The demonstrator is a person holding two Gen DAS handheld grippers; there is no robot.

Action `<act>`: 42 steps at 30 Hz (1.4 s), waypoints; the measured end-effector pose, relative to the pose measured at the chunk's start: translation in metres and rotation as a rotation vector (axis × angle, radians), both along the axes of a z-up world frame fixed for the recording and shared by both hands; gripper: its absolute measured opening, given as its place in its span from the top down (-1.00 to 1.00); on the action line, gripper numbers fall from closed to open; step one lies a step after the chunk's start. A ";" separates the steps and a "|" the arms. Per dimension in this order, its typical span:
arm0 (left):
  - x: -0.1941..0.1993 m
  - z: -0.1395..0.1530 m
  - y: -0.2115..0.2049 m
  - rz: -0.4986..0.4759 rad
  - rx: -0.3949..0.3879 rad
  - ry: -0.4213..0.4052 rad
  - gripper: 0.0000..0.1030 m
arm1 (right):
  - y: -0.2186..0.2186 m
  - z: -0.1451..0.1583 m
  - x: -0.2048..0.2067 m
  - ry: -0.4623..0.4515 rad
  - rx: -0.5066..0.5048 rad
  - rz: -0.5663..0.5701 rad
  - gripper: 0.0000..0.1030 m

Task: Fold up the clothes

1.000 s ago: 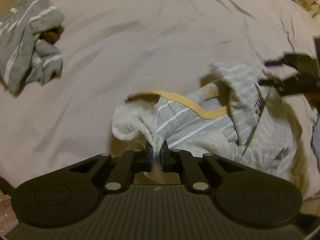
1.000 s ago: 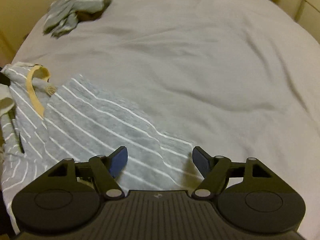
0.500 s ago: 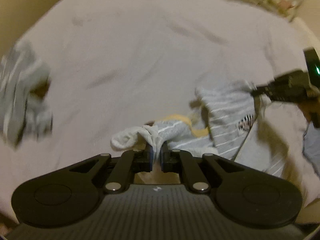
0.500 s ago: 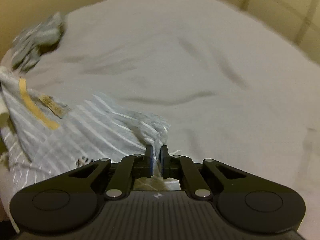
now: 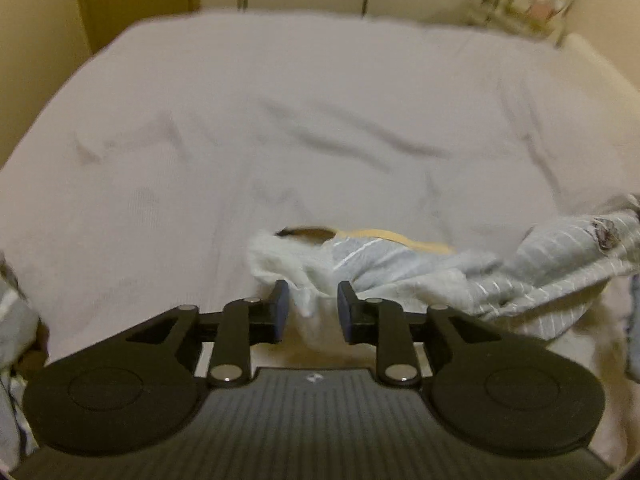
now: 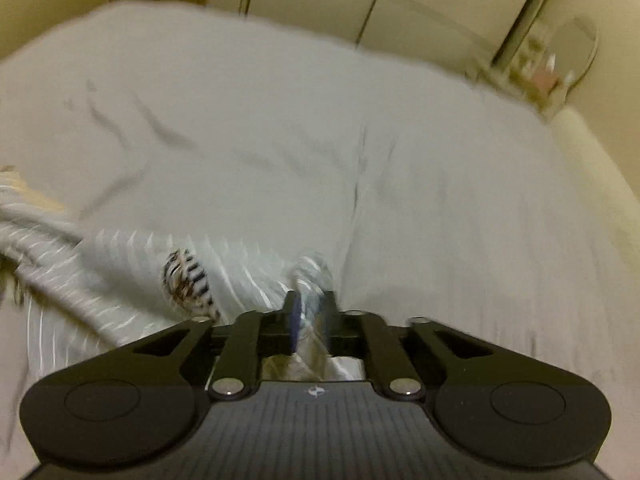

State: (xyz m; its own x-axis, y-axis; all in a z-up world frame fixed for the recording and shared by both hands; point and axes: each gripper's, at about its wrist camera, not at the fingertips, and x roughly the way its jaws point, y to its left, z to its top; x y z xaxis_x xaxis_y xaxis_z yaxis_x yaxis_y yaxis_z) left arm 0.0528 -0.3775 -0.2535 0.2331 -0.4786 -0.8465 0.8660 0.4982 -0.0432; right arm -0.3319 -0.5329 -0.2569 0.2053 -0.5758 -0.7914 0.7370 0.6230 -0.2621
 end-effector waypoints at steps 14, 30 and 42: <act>-0.106 -0.055 -0.020 -0.251 0.066 0.101 0.19 | 0.069 -0.097 0.051 0.218 0.046 0.741 0.16; -0.037 -0.012 0.028 0.000 0.068 0.043 0.14 | 0.142 -0.019 0.066 -0.148 0.826 0.773 0.93; -0.012 -0.018 0.039 -0.028 0.053 0.040 -0.07 | 0.155 -0.021 0.134 -0.282 0.994 0.855 0.28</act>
State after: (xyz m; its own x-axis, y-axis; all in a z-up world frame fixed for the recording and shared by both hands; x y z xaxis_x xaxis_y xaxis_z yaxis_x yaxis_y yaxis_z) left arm 0.0410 -0.3381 -0.2712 0.1857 -0.4382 -0.8795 0.8775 0.4768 -0.0523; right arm -0.1977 -0.3775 -0.2775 0.4337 0.6049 -0.6678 -0.0237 0.7486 0.6626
